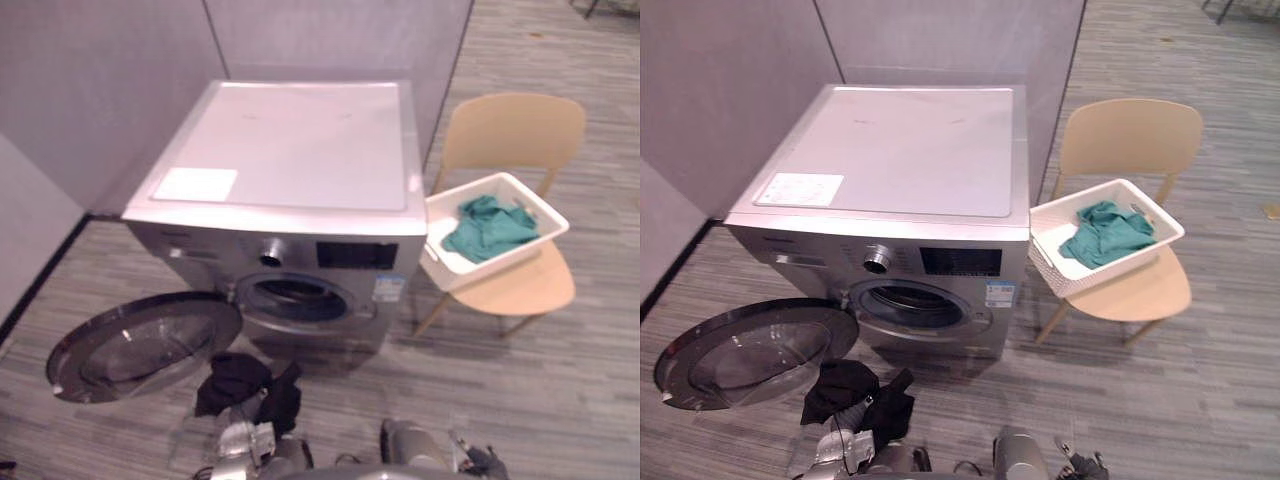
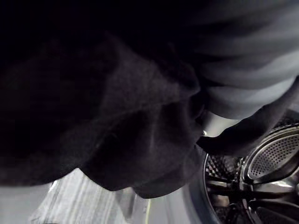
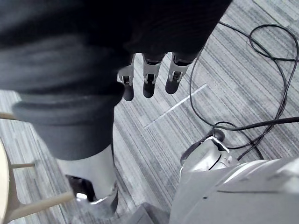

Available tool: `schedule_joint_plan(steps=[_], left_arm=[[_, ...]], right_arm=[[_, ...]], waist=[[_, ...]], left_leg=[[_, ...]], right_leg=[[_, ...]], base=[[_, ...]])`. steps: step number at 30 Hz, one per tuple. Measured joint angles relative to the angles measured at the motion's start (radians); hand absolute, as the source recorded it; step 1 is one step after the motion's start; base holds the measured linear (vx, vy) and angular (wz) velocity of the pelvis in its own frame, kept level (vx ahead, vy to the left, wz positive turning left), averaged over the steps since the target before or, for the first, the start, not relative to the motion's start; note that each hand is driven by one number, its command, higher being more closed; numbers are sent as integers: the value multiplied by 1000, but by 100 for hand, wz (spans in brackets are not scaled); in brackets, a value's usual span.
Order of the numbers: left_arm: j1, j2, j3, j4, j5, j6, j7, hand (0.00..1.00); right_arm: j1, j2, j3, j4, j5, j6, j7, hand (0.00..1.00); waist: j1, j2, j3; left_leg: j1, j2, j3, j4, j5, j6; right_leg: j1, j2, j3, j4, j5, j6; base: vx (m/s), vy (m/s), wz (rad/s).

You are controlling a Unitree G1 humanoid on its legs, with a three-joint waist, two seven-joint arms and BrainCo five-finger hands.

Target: Pick up the laundry basket with both hands and put the clothes into the washing machine.

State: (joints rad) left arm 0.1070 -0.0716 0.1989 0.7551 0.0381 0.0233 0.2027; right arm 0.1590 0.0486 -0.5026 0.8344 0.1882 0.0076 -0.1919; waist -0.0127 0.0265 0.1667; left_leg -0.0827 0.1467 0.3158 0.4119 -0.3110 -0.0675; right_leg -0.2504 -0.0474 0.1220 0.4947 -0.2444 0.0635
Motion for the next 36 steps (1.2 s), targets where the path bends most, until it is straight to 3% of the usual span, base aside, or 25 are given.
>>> schedule_joint_plan(steps=[2,3,4,7,11,17,19,23,26,28,30,31,32,34,36], left_arm=[[1,-2,-13,1,-2,0,1,100],[-4,5,-41,-3,-6,0,1,100],[-8,6,-56,-14,-8,0,2,100],[-48,9,-102,-80,-10,-2,22,100],[-202,49,-132,-126,-31,-11,47,100],[-450,109,-116,-115,-101,-21,108,100],[-526,144,-95,-98,-138,-21,120,100],[-753,261,-27,-6,-237,-19,151,100],[-901,353,-8,18,-286,-18,150,100],[-976,418,-12,39,-292,-37,149,100],[-1004,452,-11,45,-295,-32,151,100],[-1087,482,-15,70,-302,-21,151,100],[-1170,498,-37,75,-308,-19,154,100],[-1263,518,-85,67,-314,-20,158,100],[-1270,522,-114,29,-314,-31,175,100]], right_arm=[[16,0,1,-1,2,-1,0,0],[25,0,0,-2,2,-1,0,0],[29,-4,0,-1,2,-1,0,0],[23,-9,2,-13,2,-1,-1,0],[-5,-3,41,-52,4,-5,-4,0],[-56,-12,140,-153,21,-34,-24,0],[-65,-10,169,-194,37,-45,-25,0],[-64,0,202,-267,49,-76,-46,0],[-64,4,208,-287,59,-90,-57,0],[-60,1,225,-310,89,-106,-67,0],[-57,-8,248,-310,110,-127,-67,0],[-69,-8,255,-303,127,-141,-68,0],[-69,-6,256,-302,138,-153,-67,0],[-67,23,258,-298,160,-156,-65,0],[-62,21,271,-299,176,-161,-61,0]], waist=[[-3,3,-1],[-5,17,-7],[-12,9,-2],[-23,28,-4],[-30,-9,74],[-47,-18,175],[-53,-22,200],[-62,-50,255],[-64,-56,269],[-59,-61,305],[-44,-64,310],[-44,-76,317],[-42,-81,323],[-24,-107,341],[-9,-110,345]], left_leg=[[21,-13,23,-24,0,0],[18,-17,32,-36,0,0],[4,-21,34,-39,3,-5],[-78,-7,46,14,6,12],[-189,29,50,147,1,19],[-348,85,73,277,-34,45],[-394,107,77,300,-52,35],[-488,143,97,341,-70,33],[-572,171,96,370,-70,33],[-599,202,97,412,-70,32],[-723,261,68,578,-29,15],[-806,259,38,540,-58,15],[-808,249,58,412,-63,49],[-823,245,74,403,-59,56],[-830,263,72,406,-59,57]], right_leg=[[0,-8,25,-10,5,9],[-8,-8,28,-20,7,12],[-25,-9,28,-23,14,18],[-104,-3,32,-16,27,26],[-186,13,36,29,27,25],[-338,50,53,82,27,25],[-387,67,64,92,27,25],[-488,100,84,102,35,22],[-554,124,85,81,65,24],[-560,150,91,55,91,22],[-571,170,98,31,97,14],[-601,164,101,32,98,13],[-638,163,92,34,100,20],[-647,159,96,2,120,44],[-630,170,96,-62,177,46]], base=[[58,82,-29],[93,67,-19],[142,62,-11],[168,31,-11],[101,3,-18],[13,-4,-27],[7,3,-29],[-1,-21,-27],[-6,-11,-28],[32,34,-46],[11,101,-39],[-40,136,-1],[-45,131,13],[-16,89,-1],[-7,86,-38]])
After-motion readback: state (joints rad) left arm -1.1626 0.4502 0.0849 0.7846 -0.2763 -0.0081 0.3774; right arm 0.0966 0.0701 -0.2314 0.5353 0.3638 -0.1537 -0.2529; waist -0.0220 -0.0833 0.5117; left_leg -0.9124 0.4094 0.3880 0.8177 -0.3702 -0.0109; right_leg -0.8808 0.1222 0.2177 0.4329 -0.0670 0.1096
